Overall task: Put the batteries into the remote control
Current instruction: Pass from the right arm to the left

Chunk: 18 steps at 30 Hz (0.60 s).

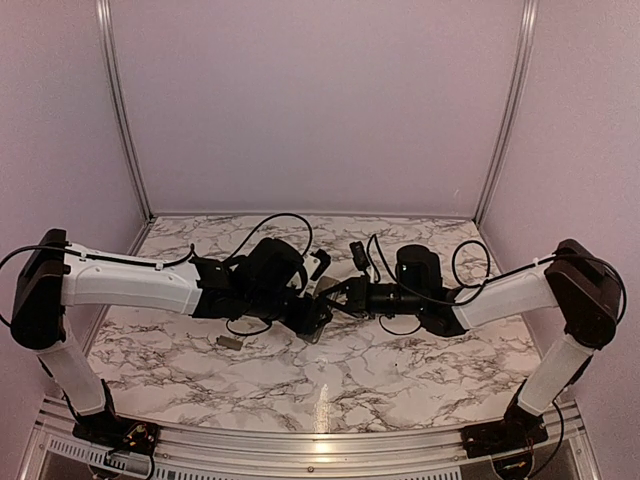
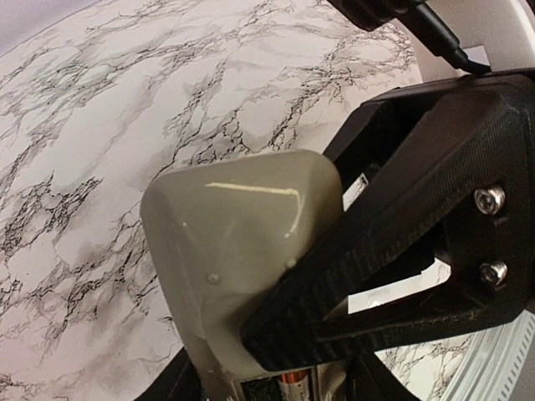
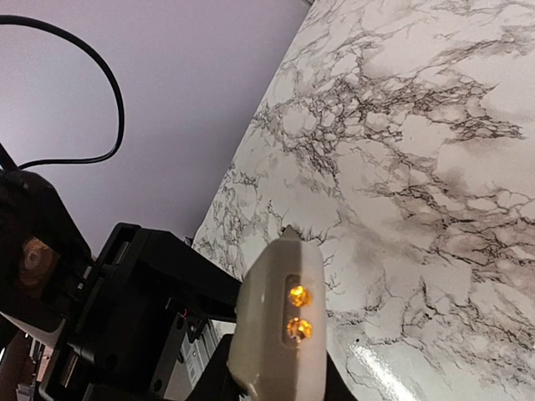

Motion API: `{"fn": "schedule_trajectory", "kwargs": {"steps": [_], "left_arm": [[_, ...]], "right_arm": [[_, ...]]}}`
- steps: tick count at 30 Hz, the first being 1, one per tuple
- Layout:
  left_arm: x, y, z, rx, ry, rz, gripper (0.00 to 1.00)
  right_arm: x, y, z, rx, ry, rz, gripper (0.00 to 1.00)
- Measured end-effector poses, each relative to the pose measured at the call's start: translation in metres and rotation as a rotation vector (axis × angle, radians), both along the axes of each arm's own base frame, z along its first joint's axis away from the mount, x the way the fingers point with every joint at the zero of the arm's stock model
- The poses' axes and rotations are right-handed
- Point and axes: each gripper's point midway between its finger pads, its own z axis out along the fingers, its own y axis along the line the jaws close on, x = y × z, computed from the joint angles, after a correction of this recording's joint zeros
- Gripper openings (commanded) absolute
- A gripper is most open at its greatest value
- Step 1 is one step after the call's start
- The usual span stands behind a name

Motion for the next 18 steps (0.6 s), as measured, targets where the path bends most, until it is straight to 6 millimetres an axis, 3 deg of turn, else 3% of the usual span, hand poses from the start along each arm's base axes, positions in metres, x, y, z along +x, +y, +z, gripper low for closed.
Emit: {"fn": "schedule_trajectory", "kwargs": {"steps": [4, 7, 11, 18], "left_arm": [[0.005, 0.000, 0.005, -0.019, 0.015, 0.033, 0.38], [0.003, 0.000, 0.005, -0.002, 0.002, 0.009, 0.37], [-0.008, 0.012, -0.012, 0.103, 0.006, -0.069, 0.36], [-0.034, 0.034, -0.040, 0.285, 0.031, -0.263, 0.37]], "right_arm": [[0.004, -0.001, 0.004, 0.008, -0.028, -0.016, 0.23], [0.004, -0.005, 0.005, 0.006, -0.021, -0.018, 0.49], [0.004, -0.019, 0.010, 0.006, -0.024, -0.024, 0.72], [-0.002, -0.050, 0.024, -0.009, -0.085, -0.053, 0.76]]}}
